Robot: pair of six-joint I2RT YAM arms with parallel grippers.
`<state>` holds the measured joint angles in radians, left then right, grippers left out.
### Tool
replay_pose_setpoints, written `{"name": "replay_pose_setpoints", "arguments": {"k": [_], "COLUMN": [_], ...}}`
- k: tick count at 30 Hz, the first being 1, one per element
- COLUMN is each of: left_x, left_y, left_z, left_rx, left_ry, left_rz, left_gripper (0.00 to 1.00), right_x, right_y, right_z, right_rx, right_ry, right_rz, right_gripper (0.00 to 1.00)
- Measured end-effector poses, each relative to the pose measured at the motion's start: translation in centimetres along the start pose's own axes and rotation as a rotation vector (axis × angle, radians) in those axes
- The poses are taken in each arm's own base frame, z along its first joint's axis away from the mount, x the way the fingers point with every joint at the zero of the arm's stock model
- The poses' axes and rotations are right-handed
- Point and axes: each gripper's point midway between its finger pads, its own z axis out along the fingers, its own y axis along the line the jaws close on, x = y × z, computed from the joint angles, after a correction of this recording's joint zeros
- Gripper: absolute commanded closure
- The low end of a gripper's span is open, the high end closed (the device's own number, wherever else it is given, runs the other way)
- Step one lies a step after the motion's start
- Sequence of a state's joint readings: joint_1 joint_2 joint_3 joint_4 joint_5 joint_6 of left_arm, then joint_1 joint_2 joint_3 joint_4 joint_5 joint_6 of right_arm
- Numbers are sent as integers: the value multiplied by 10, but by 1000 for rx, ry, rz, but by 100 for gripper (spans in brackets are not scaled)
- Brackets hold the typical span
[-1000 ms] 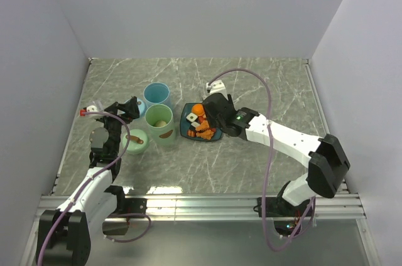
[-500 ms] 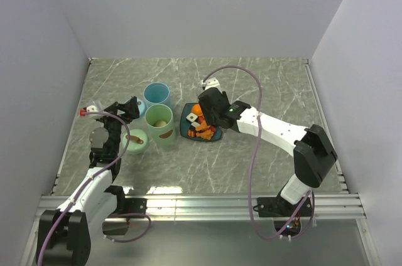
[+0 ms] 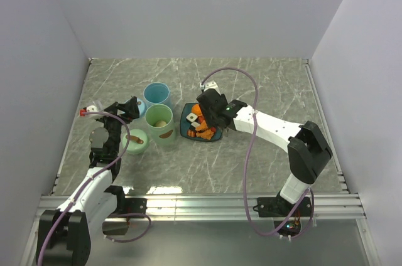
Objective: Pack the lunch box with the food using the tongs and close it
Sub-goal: Pick up the food using the clamp
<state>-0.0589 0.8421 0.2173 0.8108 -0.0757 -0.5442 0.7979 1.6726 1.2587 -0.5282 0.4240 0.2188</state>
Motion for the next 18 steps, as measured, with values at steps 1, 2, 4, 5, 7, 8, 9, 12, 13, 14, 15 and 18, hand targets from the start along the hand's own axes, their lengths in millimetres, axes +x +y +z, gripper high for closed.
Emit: {"name": "replay_pose_setpoints", "arguments": {"k": [1, 2, 4, 5, 7, 8, 9, 12, 13, 14, 15, 18], "left_x": [0, 0, 0, 0, 0, 0, 0, 0, 0, 0, 0, 0], "left_y": [0, 0, 0, 0, 0, 0, 0, 0, 0, 0, 0, 0], "left_z": [0, 0, 0, 0, 0, 0, 0, 0, 0, 0, 0, 0], "left_rx": [0, 0, 0, 0, 0, 0, 0, 0, 0, 0, -1, -1], "left_ry": [0, 0, 0, 0, 0, 0, 0, -1, -1, -1, -1, -1], "left_rz": [0, 0, 0, 0, 0, 0, 0, 0, 0, 0, 0, 0], "left_gripper": [0, 1, 1, 0, 0, 0, 1, 1, 1, 1, 0, 1], "right_x": [1, 1, 1, 0, -2, -3, -3, -4, -4, -4, -4, -3], "right_y": [0, -1, -1, -1, -1, -1, -1, -2, -3, -4, -5, -7], "right_z": [0, 0, -1, -1, -2, -2, -2, -2, -2, -2, -2, -2], "right_rx": [1, 2, 3, 3, 2, 2, 2, 5, 6, 7, 9, 15], "right_ry": [2, 7, 10, 9, 5, 4, 4, 6, 6, 7, 9, 16], "right_rz": [-1, -3, -5, -4, -2, -2, -2, 0, 2, 3, 4, 5], "right_gripper": [39, 39, 39, 39, 39, 39, 39, 39, 39, 39, 39, 40]}}
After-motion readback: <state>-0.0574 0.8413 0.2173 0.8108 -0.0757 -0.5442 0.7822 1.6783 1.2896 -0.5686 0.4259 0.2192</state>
